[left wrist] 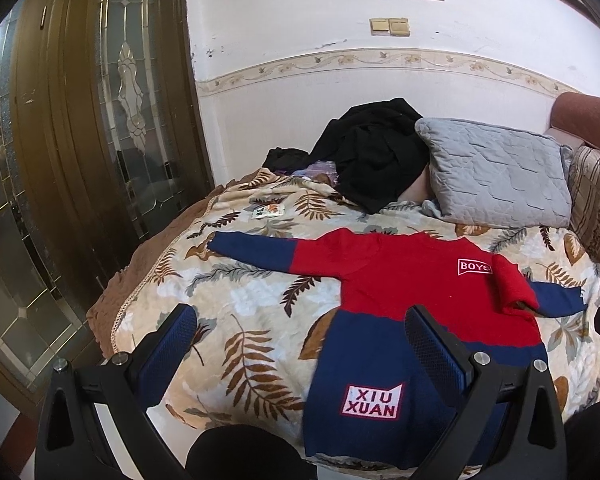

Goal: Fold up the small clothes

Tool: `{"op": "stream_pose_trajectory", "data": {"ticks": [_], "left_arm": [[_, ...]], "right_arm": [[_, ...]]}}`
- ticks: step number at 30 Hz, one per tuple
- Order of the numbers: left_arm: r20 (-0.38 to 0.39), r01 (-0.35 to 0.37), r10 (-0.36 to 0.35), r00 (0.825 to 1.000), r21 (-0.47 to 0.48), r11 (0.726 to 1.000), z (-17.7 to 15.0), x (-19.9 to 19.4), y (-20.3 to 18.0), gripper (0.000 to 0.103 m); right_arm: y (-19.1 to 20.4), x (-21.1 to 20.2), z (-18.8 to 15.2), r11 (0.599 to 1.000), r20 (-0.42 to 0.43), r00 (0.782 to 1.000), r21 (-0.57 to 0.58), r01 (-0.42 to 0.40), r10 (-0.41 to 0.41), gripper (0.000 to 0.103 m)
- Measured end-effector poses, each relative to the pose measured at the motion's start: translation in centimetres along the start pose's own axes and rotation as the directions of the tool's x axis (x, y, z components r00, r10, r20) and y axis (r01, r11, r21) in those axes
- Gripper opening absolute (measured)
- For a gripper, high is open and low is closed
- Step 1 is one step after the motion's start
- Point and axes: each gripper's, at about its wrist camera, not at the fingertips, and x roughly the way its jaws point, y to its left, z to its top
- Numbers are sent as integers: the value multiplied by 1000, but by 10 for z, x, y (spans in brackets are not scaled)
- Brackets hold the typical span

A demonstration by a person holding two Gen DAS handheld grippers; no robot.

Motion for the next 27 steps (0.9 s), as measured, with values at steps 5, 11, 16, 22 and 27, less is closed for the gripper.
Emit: {"op": "stream_pose_trajectory", "data": {"ticks": [5, 11, 16, 22, 27], "left_arm": [[4, 7, -7, 1000, 9, 1000, 5, 2, -6, 103], [11, 18, -18, 1000, 23, 1000, 10, 5, -15, 103], [4, 21, -21, 1000, 27, 999, 12, 11, -19, 103], [-5, 26, -26, 1000, 31, 999, 12, 17, -23, 103], [-90, 134, -131, 987, 29, 991, 17, 58, -41, 103]], "right_arm": [[-3, 3, 3, 1000, 1, 1000, 6, -1, 1, 103], [-7, 9, 5, 1000, 7, 1000, 13, 1, -1, 103], [-9, 13, 8, 1000, 25, 1000, 9, 1, -1, 103], [-12, 21, 9, 1000, 21, 1000, 2, 5, -5, 103], [-31, 40, 14, 998, 8, 999, 48, -49, 48, 103]]}}
